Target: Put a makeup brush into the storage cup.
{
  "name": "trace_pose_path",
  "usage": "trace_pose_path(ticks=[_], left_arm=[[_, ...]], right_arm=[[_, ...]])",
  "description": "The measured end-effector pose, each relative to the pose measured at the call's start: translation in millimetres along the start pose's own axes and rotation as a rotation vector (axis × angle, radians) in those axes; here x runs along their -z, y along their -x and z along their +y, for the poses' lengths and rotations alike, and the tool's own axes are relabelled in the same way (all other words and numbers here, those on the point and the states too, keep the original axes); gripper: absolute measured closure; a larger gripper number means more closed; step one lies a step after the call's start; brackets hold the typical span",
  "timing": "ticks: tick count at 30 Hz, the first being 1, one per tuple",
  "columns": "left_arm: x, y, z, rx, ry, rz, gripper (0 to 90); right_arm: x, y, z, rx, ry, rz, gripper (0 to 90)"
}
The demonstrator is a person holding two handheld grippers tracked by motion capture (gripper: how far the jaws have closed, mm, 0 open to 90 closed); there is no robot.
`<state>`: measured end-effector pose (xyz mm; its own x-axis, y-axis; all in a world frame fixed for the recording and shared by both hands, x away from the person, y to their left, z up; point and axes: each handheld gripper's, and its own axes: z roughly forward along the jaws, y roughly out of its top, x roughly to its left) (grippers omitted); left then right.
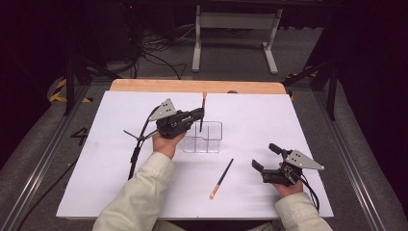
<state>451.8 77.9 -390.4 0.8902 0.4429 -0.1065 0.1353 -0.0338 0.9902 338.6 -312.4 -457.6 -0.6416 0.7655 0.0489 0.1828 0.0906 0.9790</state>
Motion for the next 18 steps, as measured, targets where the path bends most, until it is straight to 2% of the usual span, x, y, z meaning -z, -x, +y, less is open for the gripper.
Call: trace_pose_path(ticks=[9,18], left_arm=[[-2.0,-3.6,-8.2,0.029,-0.008,-0.018,82.5],[-3.9,-3.7,-13.5,0.037,-0.027,-0.028,82.5]], right_arm=[[0.0,0.1,0.0,-0.001,-0.002,0.001,3.9],[-0.1,-1.2,0.0,0.014,-0.002,0.0,2.6]])
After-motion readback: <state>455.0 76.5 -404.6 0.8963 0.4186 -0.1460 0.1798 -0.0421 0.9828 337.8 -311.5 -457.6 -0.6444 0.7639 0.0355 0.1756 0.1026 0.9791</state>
